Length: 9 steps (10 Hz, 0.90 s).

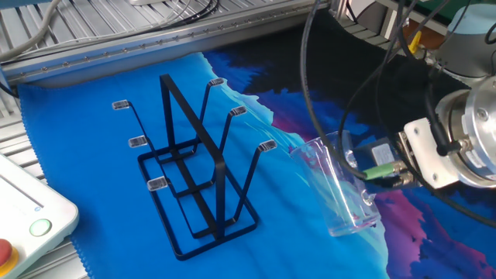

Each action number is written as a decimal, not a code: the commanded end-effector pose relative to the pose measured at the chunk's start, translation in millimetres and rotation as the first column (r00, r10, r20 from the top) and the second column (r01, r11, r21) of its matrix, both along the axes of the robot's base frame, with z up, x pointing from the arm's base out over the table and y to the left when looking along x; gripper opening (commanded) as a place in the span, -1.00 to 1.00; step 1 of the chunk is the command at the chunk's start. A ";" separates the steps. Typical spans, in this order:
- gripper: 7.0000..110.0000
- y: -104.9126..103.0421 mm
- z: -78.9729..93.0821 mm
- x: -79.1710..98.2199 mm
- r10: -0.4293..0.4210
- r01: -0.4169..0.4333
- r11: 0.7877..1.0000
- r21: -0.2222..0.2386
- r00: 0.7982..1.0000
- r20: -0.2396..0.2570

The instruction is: Put the cup on the cup rack

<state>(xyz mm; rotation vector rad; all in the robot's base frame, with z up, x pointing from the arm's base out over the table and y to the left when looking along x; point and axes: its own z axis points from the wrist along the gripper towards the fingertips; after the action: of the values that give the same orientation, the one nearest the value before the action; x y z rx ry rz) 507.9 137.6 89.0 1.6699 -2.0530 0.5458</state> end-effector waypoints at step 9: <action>-1.00 33.5 11.4 -1.9 -0.070 0.069 0.997 0.015 0.997 0.038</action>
<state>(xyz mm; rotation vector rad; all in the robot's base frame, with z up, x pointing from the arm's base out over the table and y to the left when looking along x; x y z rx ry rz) 505.8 161.5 94.5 1.6168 -2.1340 0.5413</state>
